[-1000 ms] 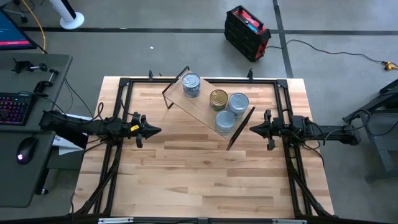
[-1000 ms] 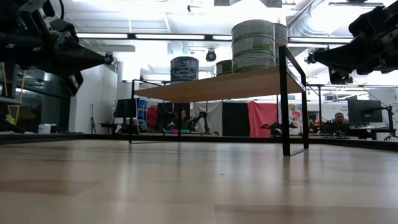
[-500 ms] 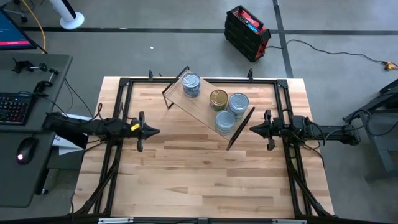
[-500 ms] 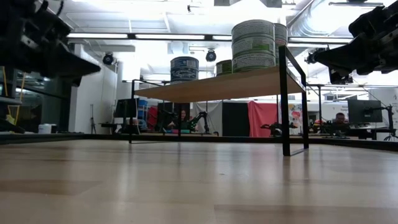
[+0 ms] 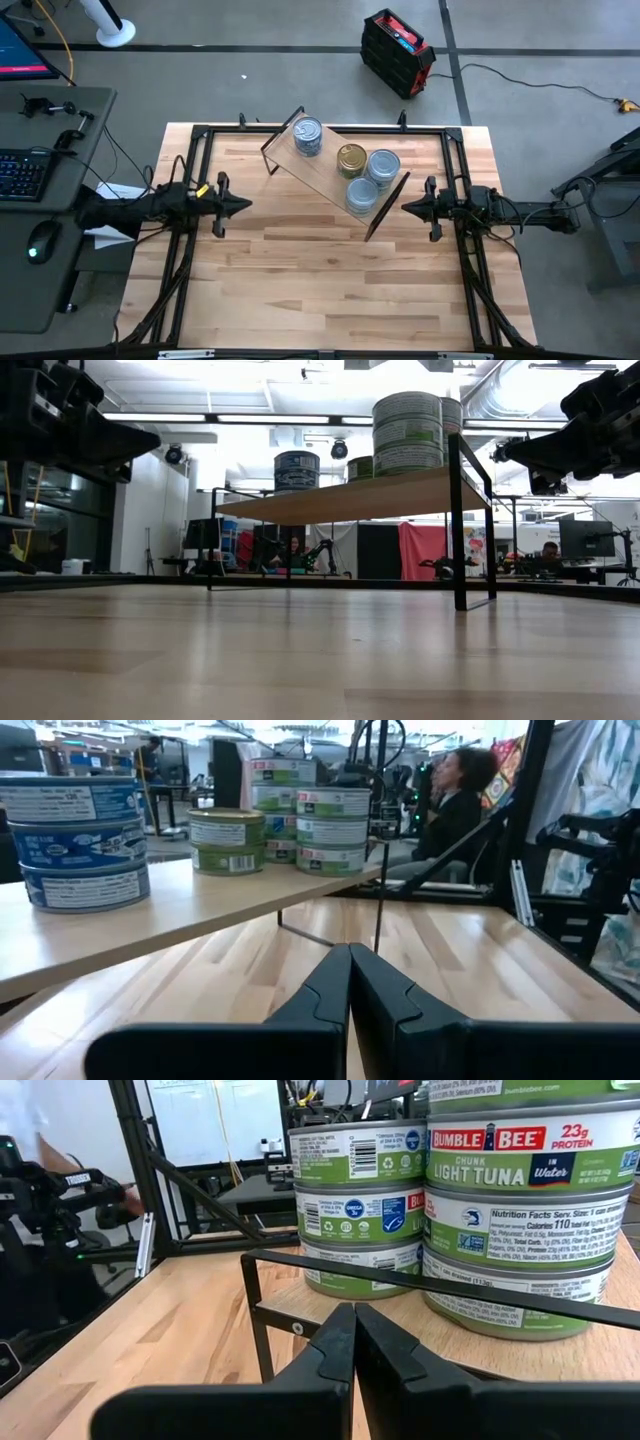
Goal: Stack canned seafood by type on shelf
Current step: Return to Home Position
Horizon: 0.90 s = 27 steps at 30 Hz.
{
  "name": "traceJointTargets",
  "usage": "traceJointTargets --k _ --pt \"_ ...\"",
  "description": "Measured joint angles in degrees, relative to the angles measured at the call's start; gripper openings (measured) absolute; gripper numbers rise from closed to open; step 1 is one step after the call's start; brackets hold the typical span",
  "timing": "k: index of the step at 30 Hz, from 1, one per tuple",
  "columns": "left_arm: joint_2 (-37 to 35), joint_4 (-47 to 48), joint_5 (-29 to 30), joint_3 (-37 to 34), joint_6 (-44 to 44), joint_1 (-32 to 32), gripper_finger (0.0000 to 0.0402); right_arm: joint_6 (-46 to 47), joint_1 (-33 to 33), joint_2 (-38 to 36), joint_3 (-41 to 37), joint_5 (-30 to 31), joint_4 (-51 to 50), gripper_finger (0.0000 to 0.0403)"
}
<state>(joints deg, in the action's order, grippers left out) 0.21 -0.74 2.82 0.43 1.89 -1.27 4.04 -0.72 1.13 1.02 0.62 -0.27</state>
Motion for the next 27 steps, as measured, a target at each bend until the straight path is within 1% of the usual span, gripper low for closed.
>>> traceJointTargets --k 27 --pt "0.48 -0.23 0.14 0.0 0.02 -0.11 0.0001 0.01 -0.01 0.0 0.0 0.0 0.0 0.0"
